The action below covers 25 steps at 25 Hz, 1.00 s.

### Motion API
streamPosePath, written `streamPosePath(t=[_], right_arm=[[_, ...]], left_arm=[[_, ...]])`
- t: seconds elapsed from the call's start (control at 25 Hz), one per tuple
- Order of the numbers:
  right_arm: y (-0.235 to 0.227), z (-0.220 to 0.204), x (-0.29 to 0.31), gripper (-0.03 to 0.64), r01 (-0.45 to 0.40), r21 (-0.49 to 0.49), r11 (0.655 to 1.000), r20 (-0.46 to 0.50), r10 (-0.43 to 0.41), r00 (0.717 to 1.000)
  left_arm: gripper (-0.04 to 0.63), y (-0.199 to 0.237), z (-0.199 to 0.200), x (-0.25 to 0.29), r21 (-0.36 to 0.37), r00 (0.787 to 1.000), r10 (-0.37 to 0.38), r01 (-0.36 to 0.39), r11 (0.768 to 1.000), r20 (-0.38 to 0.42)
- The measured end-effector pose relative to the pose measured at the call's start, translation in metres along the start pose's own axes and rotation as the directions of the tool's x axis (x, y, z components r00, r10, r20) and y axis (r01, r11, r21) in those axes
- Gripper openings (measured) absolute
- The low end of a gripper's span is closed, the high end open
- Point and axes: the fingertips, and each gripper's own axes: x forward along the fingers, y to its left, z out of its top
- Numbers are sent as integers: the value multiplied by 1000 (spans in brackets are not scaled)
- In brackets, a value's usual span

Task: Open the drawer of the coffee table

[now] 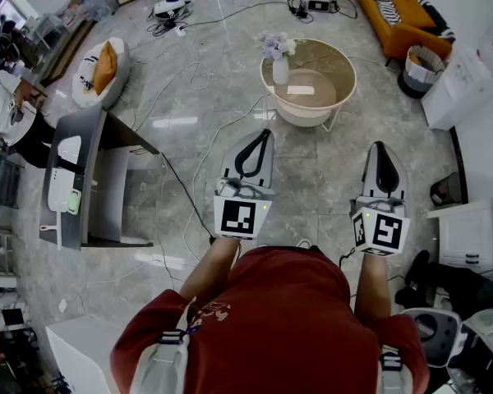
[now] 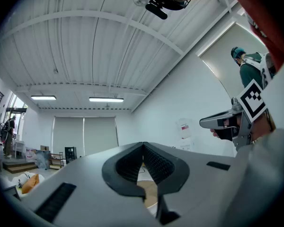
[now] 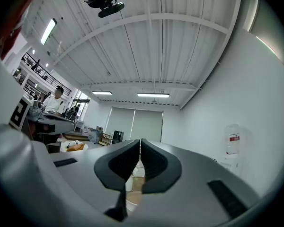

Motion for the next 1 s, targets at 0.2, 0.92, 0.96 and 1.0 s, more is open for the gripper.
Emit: streamPosePath(t=[0.2,0.92,0.96,1.0], right_arm=[[-13,-6,3,25,5,6,1000,-2,-5,1000],[-84,-47,5,25,-5,66,998,-27,7,1000],[-88,-51,5,25,-6,76,997,-30,8,1000],[-91,-56,7,25,-7,89,996,-34,10,999]], left_arm=[[14,-9,-6,11,-3,1000,-7,7,1000,-4],[14,-73,-27,65,-8,998,-11,10,1000,-65],[14,-77,-30,68,-6,997,-12,11,1000,-75],[14,-79,-33,71,-3,996,-11,11,1000,-86]])
